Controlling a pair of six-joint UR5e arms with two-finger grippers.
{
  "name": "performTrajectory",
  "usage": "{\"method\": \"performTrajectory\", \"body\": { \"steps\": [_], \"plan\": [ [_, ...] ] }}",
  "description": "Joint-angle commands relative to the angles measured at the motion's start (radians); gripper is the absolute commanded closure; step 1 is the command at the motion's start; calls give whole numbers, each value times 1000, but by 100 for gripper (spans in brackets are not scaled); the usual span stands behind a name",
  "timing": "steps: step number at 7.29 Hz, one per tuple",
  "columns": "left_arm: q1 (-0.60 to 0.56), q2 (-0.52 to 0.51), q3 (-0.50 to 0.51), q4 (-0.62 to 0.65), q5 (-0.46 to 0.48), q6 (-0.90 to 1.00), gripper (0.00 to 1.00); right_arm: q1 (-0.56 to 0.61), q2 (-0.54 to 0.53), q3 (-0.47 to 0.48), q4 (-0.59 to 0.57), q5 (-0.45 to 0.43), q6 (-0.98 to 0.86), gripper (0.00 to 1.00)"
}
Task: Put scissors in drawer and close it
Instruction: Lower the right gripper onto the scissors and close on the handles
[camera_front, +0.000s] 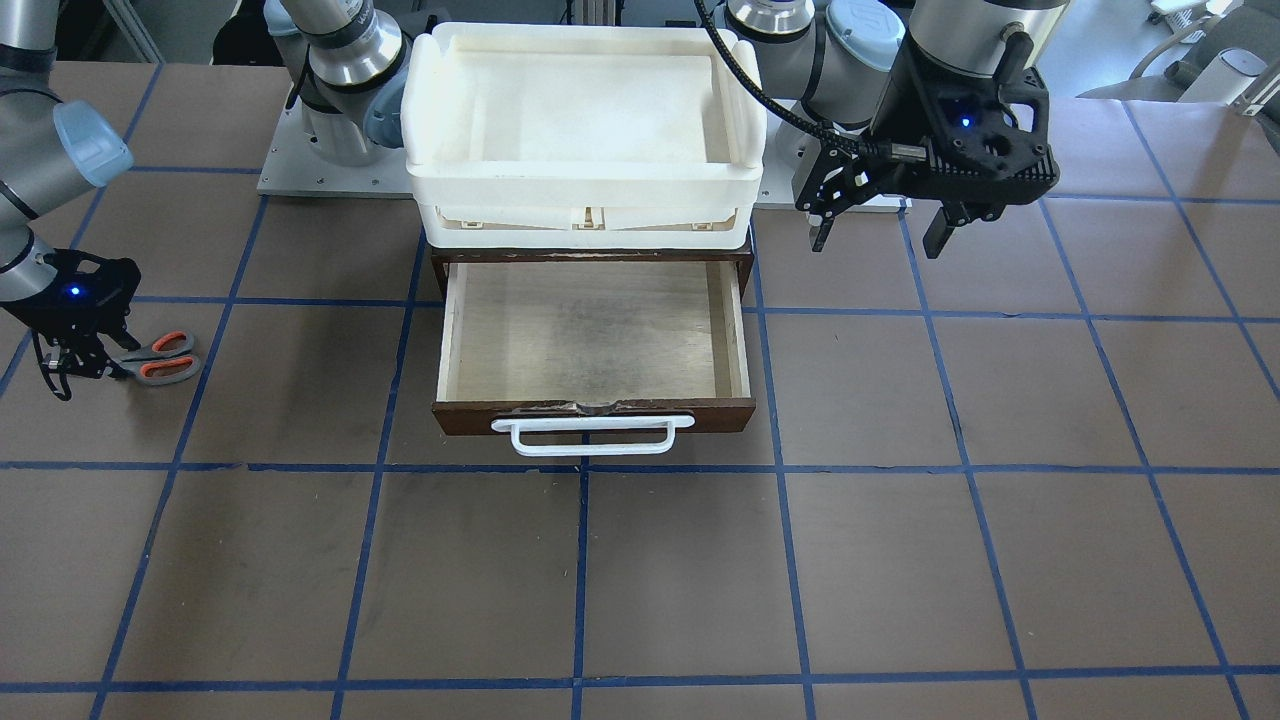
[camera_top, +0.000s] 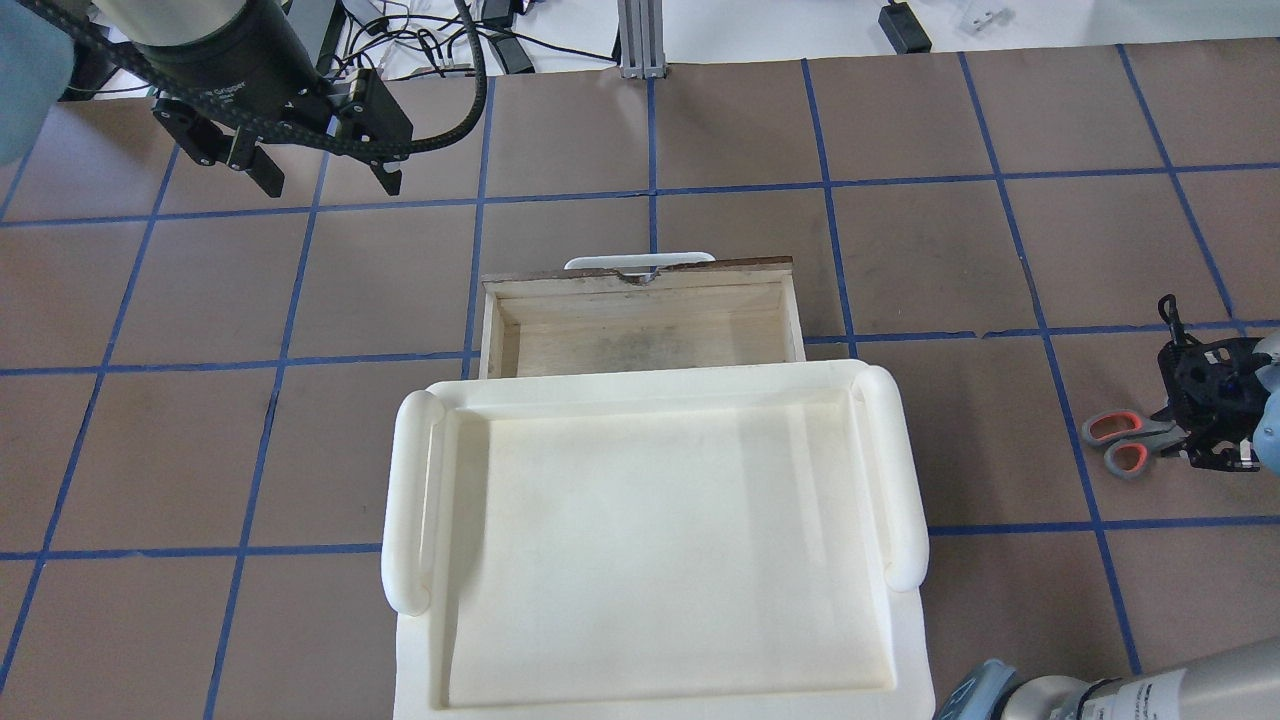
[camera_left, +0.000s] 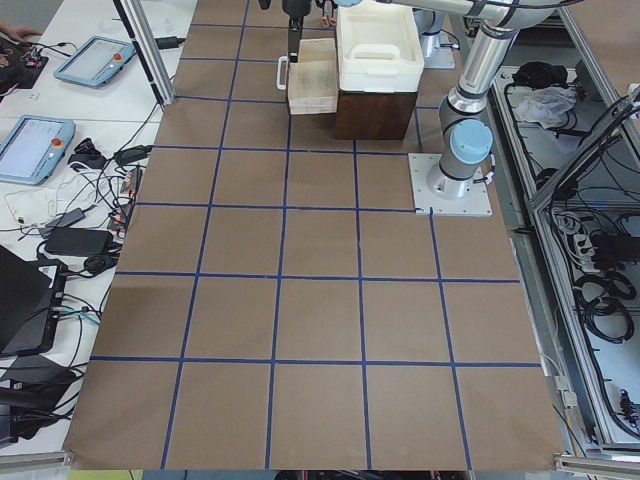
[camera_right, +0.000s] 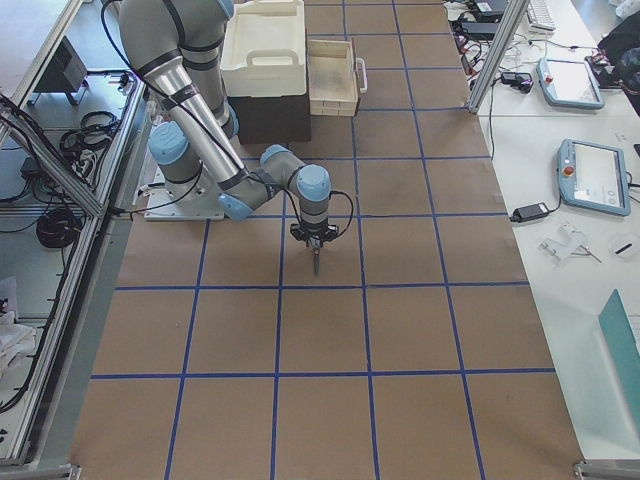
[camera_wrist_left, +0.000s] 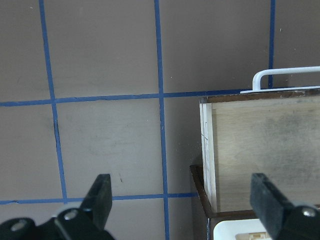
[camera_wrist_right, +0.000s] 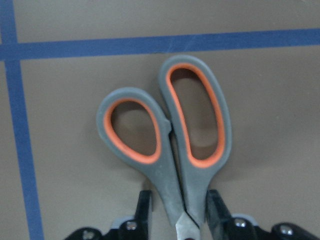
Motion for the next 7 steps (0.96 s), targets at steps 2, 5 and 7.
{"method": "performTrajectory", "body": {
  "steps": [2,5,7],
  "plan": [
    [0,0,0,0,0,0,0,0,0,-2,-1,-2,-3,80],
    [0,0,0,0,0,0,0,0,-5,-6,-1,-15,15,95],
    [0,0,0,0,0,0,0,0,-12,-40,47,-40,30,98]
  ]
}}
